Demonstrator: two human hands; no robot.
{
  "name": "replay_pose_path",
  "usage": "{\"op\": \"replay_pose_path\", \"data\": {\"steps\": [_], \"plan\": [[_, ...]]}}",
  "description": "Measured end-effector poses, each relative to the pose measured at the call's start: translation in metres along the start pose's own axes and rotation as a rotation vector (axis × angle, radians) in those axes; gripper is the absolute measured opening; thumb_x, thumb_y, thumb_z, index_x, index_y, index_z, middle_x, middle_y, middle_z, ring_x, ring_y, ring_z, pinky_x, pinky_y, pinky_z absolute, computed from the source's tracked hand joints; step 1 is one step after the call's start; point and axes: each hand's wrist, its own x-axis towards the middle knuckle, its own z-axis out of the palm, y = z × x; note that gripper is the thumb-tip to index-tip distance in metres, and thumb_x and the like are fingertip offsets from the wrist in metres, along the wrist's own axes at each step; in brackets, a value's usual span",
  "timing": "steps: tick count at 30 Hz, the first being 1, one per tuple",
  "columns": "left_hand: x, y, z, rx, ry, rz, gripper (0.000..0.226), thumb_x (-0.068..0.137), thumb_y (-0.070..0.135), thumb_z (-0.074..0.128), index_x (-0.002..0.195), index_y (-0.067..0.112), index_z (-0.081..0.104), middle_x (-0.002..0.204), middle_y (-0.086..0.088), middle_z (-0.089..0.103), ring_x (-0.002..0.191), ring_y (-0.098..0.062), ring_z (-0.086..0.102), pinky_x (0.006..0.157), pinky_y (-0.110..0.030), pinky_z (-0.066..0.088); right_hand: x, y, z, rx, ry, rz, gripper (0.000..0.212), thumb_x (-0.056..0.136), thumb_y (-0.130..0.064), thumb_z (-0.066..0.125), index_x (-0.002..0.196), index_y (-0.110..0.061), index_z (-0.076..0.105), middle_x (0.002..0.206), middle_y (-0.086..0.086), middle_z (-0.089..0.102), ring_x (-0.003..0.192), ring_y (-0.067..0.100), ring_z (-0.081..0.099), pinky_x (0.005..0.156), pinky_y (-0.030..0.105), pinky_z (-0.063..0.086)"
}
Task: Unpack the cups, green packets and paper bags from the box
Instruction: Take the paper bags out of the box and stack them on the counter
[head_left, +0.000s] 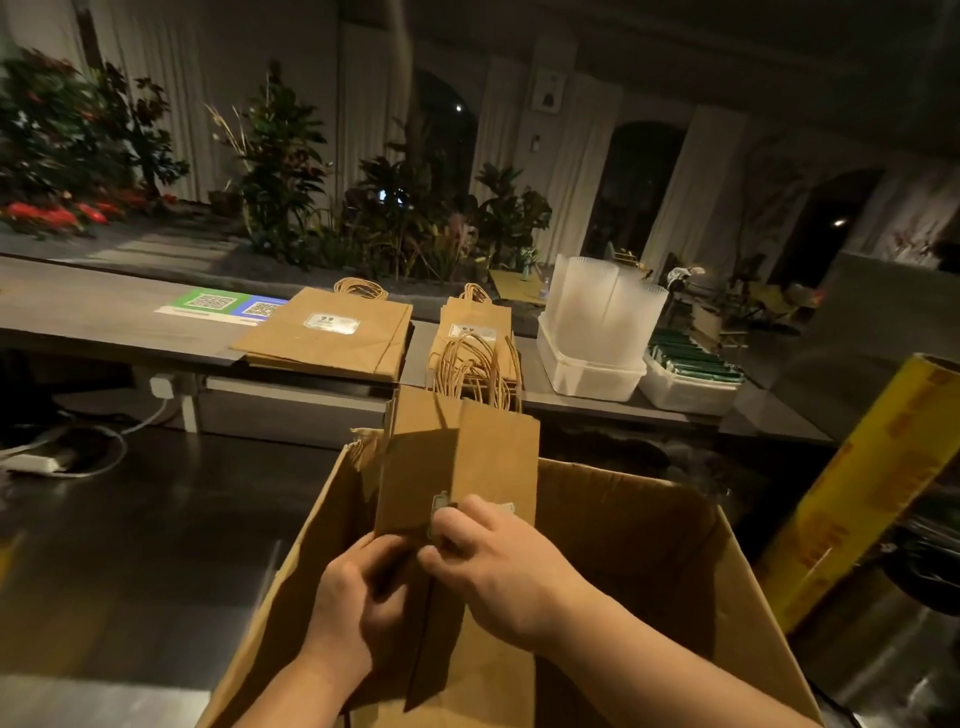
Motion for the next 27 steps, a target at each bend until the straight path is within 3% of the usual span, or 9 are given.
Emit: {"op": "replay_pose_path", "data": {"steps": [3,7,9,12,16,18,21,24,27], "plan": [[-0.001,0.007,0.002,-0.112,0.038,-0.033,0.016,0.095,0.033,0.059,0.106,0.043,0.066,0.099,0.026,0.070,0.102,0.002,0.066,0.092,-0.021,0.057,0.013,0.002,0.006,0.039,-0.002,-0.018,0.041,0.093,-0.020,0.072,0.131,-0.020,0.056,0.127,0.003,0.059,0.107,0.020,0.052,0.088,0.032,0.054],[-0.002,0.015,0.002,-0.089,-0.002,0.022,0.037,0.089,0.074,0.051,0.107,0.045,0.063,0.101,0.026,0.069,0.104,0.002,0.065,0.084,-0.016,0.057,0.020,0.014,0.012,0.104,0.022,0.020,0.038,0.095,-0.016,0.069,0.129,-0.015,0.054,0.126,0.005,0.061,0.108,0.020,0.054,0.089,0.032,0.056],[-0.002,0.017,0.004,-0.004,-0.026,0.034,0.027,0.086,0.046,0.076,0.107,0.047,0.059,0.104,0.027,0.066,0.101,0.001,0.065,0.089,-0.019,0.058,0.024,0.018,0.015,0.129,0.032,0.025,0.039,0.094,-0.014,0.071,0.129,-0.014,0.053,0.125,0.006,0.061,0.108,0.020,0.054,0.088,0.031,0.057],[0.000,0.014,0.003,0.037,-0.049,-0.035,0.068,0.082,0.009,0.083,0.120,0.052,0.046,0.111,0.032,0.056,0.100,0.009,0.057,0.106,-0.025,0.048,0.030,0.013,0.015,0.178,0.044,0.009,0.037,0.095,-0.010,0.068,0.128,-0.013,0.053,0.126,0.008,0.061,0.108,0.020,0.055,0.086,0.032,0.059],[0.002,0.009,0.001,0.036,-0.054,-0.032,0.095,0.082,0.002,0.080,0.138,0.055,0.025,0.111,0.029,0.056,0.097,0.008,0.057,0.092,-0.008,0.044,0.022,0.012,0.021,0.285,0.230,0.179,0.035,0.098,-0.018,0.059,0.130,-0.019,0.047,0.137,0.008,0.057,0.118,0.020,0.059,0.094,0.030,0.058],[0.002,0.008,0.002,0.117,-0.016,0.043,0.085,0.086,0.001,0.077,0.137,0.052,0.031,0.118,0.029,0.052,0.106,0.003,0.056,0.094,-0.009,0.044,0.000,0.012,0.034,0.315,0.354,0.218,0.017,0.095,-0.022,0.062,0.110,-0.018,0.056,0.109,0.004,0.066,0.092,0.017,0.064,0.073,0.031,0.059],[0.005,-0.003,0.005,0.172,0.084,0.197,0.051,0.094,0.006,0.068,0.129,0.041,0.055,0.122,0.017,0.061,0.111,-0.006,0.063,0.089,0.001,0.043,-0.033,0.005,0.065,0.250,-0.015,0.034,0.018,0.095,-0.036,0.061,0.093,-0.018,0.062,0.084,0.001,0.066,0.074,0.018,0.061,0.063,0.032,0.055],[0.009,-0.009,0.006,0.217,0.136,0.252,0.027,0.098,0.013,0.059,0.120,0.024,0.069,0.114,0.004,0.073,0.105,-0.014,0.071,0.097,0.003,0.035,-0.055,-0.005,0.117,0.155,-0.383,0.057,0.031,0.106,-0.029,0.048,0.125,-0.009,0.062,0.124,0.014,0.065,0.113,0.033,0.063,0.096,0.045,0.052],[0.012,-0.008,0.007,0.218,0.163,0.227,0.024,0.097,0.017,0.056,0.114,0.022,0.072,0.110,0.001,0.075,0.100,-0.017,0.073,0.102,0.001,0.032,-0.084,-0.011,0.190,0.181,-0.496,0.195,0.017,0.107,-0.035,0.039,0.116,-0.032,0.053,0.119,-0.010,0.061,0.085,0.006,0.074,0.058,0.021,0.059]]}}
